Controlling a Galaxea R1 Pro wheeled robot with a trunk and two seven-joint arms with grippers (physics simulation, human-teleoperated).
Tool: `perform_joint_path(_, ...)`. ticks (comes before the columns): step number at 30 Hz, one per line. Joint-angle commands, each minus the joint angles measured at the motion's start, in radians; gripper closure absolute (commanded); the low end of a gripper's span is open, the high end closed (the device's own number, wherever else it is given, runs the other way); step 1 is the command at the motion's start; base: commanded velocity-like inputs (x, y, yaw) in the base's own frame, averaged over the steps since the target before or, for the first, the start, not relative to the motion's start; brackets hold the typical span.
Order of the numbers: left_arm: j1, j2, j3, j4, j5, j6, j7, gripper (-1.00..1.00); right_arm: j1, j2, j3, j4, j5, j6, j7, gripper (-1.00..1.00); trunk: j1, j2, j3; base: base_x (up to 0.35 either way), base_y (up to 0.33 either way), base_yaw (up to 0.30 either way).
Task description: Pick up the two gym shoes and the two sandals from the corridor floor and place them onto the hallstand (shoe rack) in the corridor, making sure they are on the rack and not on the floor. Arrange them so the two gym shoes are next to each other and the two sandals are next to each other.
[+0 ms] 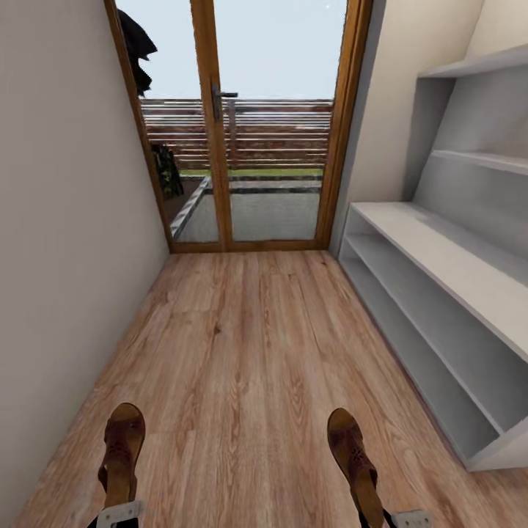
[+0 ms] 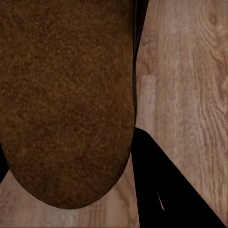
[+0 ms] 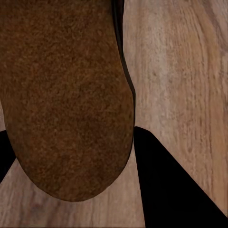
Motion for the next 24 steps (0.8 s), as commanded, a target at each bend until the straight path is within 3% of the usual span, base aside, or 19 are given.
perform_joint_path(1,-0.001,-0.001,0.006,0.001,-0.002,-0.002,-0.01,1.0,-0.001,0.0,-0.009,0.0,0.003,-0.002,0.006,1.0,0.0,0.0,-0.001,0.336,0.0,0.248)
perform_joint_path(24,-0.001,-0.001,0.006,0.001,-0.002,-0.002,-0.01,1.0,-0.001,0.0,-0.01,-0.001,0.003,0.0,0.006,1.0,0.0,0.0,-0.001,0.336,0.0,0.015)
